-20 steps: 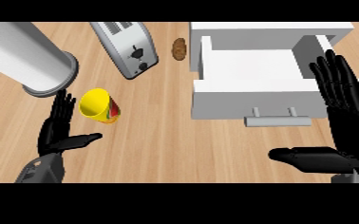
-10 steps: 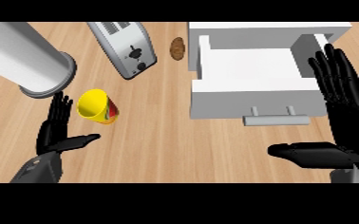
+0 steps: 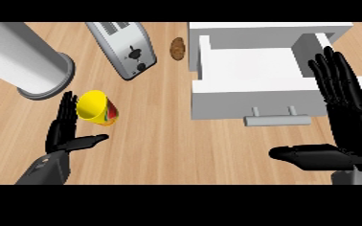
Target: Pick up the cup, place it into the drawer and close the drawer
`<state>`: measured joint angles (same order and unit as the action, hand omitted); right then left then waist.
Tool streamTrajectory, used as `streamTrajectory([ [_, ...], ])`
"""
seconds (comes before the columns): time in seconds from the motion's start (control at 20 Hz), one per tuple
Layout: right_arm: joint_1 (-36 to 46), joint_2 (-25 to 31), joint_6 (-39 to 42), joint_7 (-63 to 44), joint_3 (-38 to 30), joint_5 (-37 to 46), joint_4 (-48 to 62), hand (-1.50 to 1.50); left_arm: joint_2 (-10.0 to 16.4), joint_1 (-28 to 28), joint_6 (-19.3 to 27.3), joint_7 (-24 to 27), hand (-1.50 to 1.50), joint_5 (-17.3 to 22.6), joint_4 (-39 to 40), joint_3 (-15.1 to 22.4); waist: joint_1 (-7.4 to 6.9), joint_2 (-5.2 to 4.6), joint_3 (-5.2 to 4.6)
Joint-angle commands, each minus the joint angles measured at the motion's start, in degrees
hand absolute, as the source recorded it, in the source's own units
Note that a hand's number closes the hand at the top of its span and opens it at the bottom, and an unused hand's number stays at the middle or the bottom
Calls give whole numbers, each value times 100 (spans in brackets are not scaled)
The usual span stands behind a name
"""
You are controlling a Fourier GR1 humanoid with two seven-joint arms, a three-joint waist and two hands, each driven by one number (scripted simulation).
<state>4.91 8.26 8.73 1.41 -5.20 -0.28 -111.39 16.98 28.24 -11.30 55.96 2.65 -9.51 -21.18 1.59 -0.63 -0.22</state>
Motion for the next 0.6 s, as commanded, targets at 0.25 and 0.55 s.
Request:
streamTrajectory([
  [0.25, -151, -143, -79, -34, 163, 137, -149, -150, -13, 17, -706, 368, -150, 25, 63, -21, 27, -4, -4],
  [0.55, 48, -151, -40, 8, 252, 199, 65, -150, -146, 288, -969, 212, -150, 107, -13, -60, 18, -14, -6],
])
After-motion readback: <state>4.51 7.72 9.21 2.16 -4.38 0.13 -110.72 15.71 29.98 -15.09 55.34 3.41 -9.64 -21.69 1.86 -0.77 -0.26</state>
